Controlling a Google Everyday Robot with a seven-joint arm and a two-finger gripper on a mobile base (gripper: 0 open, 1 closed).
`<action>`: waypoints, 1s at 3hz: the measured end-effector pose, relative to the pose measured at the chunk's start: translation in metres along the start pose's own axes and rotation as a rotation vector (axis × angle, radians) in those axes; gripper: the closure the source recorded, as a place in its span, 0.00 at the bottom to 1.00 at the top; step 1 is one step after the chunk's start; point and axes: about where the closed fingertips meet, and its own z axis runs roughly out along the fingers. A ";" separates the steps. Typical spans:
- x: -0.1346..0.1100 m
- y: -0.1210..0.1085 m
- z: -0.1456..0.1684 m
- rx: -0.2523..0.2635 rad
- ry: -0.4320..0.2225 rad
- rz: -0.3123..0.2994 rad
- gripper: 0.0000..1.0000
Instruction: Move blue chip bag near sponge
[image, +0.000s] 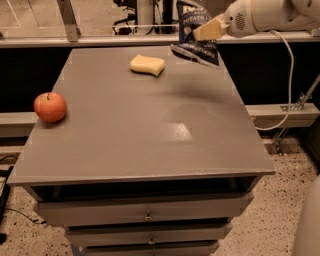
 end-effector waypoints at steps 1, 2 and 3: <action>0.018 -0.024 0.019 0.051 0.027 0.076 1.00; 0.039 -0.038 0.041 0.061 0.066 0.143 1.00; 0.065 -0.040 0.067 0.047 0.126 0.205 0.79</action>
Offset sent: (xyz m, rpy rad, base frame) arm 0.0627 -0.0226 -0.0837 0.0265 0.2001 -0.1777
